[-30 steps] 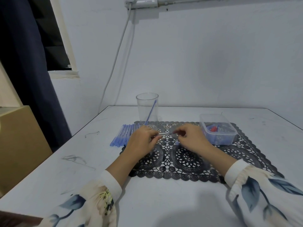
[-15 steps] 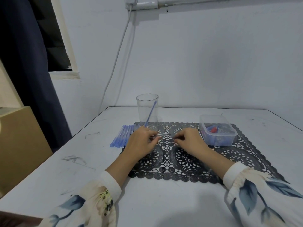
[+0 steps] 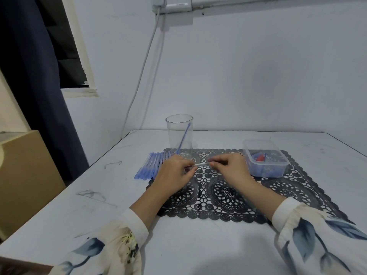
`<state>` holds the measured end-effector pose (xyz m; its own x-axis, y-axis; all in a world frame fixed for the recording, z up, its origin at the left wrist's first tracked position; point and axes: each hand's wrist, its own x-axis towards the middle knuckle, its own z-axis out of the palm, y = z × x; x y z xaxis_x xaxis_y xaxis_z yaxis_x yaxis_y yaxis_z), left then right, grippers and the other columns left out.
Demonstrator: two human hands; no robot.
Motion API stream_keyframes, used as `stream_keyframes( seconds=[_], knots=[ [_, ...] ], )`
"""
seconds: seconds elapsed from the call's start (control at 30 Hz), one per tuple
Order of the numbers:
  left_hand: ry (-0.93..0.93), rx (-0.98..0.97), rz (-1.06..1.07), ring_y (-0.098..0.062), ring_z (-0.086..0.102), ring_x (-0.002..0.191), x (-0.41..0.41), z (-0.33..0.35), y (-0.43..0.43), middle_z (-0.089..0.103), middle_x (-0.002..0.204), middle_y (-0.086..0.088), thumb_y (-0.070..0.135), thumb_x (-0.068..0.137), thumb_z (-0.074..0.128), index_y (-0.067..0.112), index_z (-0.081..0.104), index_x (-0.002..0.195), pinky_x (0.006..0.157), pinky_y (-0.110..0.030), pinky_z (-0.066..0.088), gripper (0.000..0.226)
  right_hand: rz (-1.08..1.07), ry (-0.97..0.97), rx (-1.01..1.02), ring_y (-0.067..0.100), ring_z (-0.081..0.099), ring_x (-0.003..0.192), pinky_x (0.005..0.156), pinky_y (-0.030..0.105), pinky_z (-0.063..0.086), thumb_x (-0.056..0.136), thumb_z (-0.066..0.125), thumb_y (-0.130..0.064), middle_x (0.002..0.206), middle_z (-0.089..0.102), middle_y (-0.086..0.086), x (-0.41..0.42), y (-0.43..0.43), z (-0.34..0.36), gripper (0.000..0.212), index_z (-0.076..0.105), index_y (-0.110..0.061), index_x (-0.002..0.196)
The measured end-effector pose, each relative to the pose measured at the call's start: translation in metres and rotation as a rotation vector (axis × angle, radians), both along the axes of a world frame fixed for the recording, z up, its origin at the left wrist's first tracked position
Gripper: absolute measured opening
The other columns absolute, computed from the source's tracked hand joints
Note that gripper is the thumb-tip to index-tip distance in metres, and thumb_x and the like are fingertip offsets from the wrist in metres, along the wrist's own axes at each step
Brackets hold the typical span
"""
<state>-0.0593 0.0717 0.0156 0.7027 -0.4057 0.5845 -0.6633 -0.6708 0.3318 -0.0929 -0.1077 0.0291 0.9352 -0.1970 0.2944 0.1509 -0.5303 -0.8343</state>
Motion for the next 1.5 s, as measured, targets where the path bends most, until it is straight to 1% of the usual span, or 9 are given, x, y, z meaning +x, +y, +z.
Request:
stream_keyframes(
  seconds=[0.13, 0.33, 0.53, 0.67, 0.8, 1.03, 1.1, 1.33, 1.5],
  knots=[
    [-0.009, 0.002, -0.012, -0.013, 0.055, 0.083, -0.001, 0.001, 0.000, 0.069, 0.083, 0.002, 0.031, 0.087, 0.062, 0.016, 0.071, 0.104, 0.079, -0.031, 0.047, 0.024, 0.011, -0.008, -0.022, 0.002, 0.059, 0.066, 0.067, 0.013, 0.045, 0.084, 0.067, -0.012, 0.076, 0.068, -0.005, 0.001, 0.001, -0.001, 0.015, 0.073, -0.018, 0.097],
    [-0.015, 0.009, -0.015, -0.013, 0.055, 0.082, -0.002, 0.001, -0.001, 0.069, 0.083, 0.001, 0.032, 0.087, 0.062, 0.016, 0.072, 0.103, 0.078, -0.031, 0.046, 0.024, 0.025, -0.024, -0.051, 0.007, 0.062, 0.068, 0.077, 0.024, 0.051, 0.085, 0.065, -0.011, 0.073, 0.068, -0.004, 0.001, 0.003, -0.004, 0.015, 0.073, -0.017, 0.096],
    [-0.058, 0.025, -0.057, -0.013, 0.055, 0.079, -0.004, 0.002, 0.000, 0.069, 0.081, 0.000, 0.030, 0.086, 0.064, 0.013, 0.073, 0.101, 0.075, -0.030, 0.048, 0.024, 0.060, -0.041, -0.231, 0.004, 0.050, 0.057, 0.054, 0.009, 0.035, 0.092, 0.056, -0.015, 0.062, 0.057, -0.010, 0.002, 0.004, -0.007, 0.014, 0.069, -0.015, 0.090],
    [-0.086, 0.057, -0.079, -0.014, 0.056, 0.073, -0.006, 0.002, -0.002, 0.067, 0.076, -0.001, 0.030, 0.085, 0.065, 0.011, 0.074, 0.095, 0.070, -0.032, 0.050, 0.023, 0.057, -0.021, -0.323, 0.014, 0.051, 0.070, 0.057, 0.023, 0.030, 0.093, 0.053, -0.018, 0.072, 0.059, -0.002, 0.003, 0.005, -0.008, 0.017, 0.067, -0.010, 0.089],
    [-0.074, 0.044, -0.068, -0.013, 0.056, 0.076, -0.005, 0.002, -0.002, 0.067, 0.078, 0.000, 0.030, 0.086, 0.064, 0.013, 0.073, 0.098, 0.073, -0.032, 0.050, 0.023, 0.038, -0.045, -0.295, 0.007, 0.051, 0.068, 0.058, 0.018, 0.032, 0.093, 0.054, -0.021, 0.074, 0.059, -0.005, 0.004, 0.004, -0.010, 0.016, 0.067, -0.012, 0.093],
    [-0.099, 0.041, -0.083, -0.012, 0.056, 0.075, -0.007, 0.003, -0.002, 0.068, 0.078, 0.001, 0.029, 0.086, 0.064, 0.012, 0.073, 0.097, 0.073, -0.028, 0.049, 0.022, 0.045, -0.028, -0.365, 0.005, 0.043, 0.054, 0.052, 0.024, 0.027, 0.098, 0.043, -0.029, 0.055, 0.048, -0.007, 0.007, 0.001, -0.011, 0.038, 0.050, -0.023, 0.061],
    [-0.098, 0.043, -0.088, -0.012, 0.056, 0.075, -0.007, 0.003, -0.002, 0.068, 0.078, 0.000, 0.028, 0.085, 0.065, 0.012, 0.073, 0.098, 0.073, -0.028, 0.048, 0.022, 0.054, -0.028, -0.342, 0.003, 0.043, 0.051, 0.050, 0.015, 0.028, 0.098, 0.041, -0.028, 0.053, 0.048, -0.010, 0.005, 0.001, -0.010, 0.041, 0.048, -0.025, 0.058],
    [-0.078, -0.003, -0.034, -0.013, 0.055, 0.077, -0.002, 0.002, 0.000, 0.068, 0.080, 0.000, 0.030, 0.086, 0.063, 0.013, 0.073, 0.100, 0.072, -0.033, 0.050, 0.024, 0.141, -0.091, -0.258, 0.009, 0.051, 0.067, 0.060, 0.021, 0.038, 0.095, 0.049, -0.026, 0.079, 0.061, 0.000, 0.002, 0.002, -0.014, 0.010, 0.056, -0.018, 0.094],
    [-0.112, -0.015, -0.073, -0.012, 0.056, 0.073, -0.002, 0.001, 0.001, 0.068, 0.075, 0.001, 0.027, 0.083, 0.067, 0.011, 0.074, 0.096, 0.069, -0.032, 0.051, 0.021, 0.145, -0.153, -0.386, 0.001, 0.044, 0.061, 0.057, 0.025, 0.030, 0.096, 0.046, -0.022, 0.065, 0.050, -0.008, 0.005, -0.001, -0.014, 0.021, 0.054, -0.017, 0.077]
  ],
)
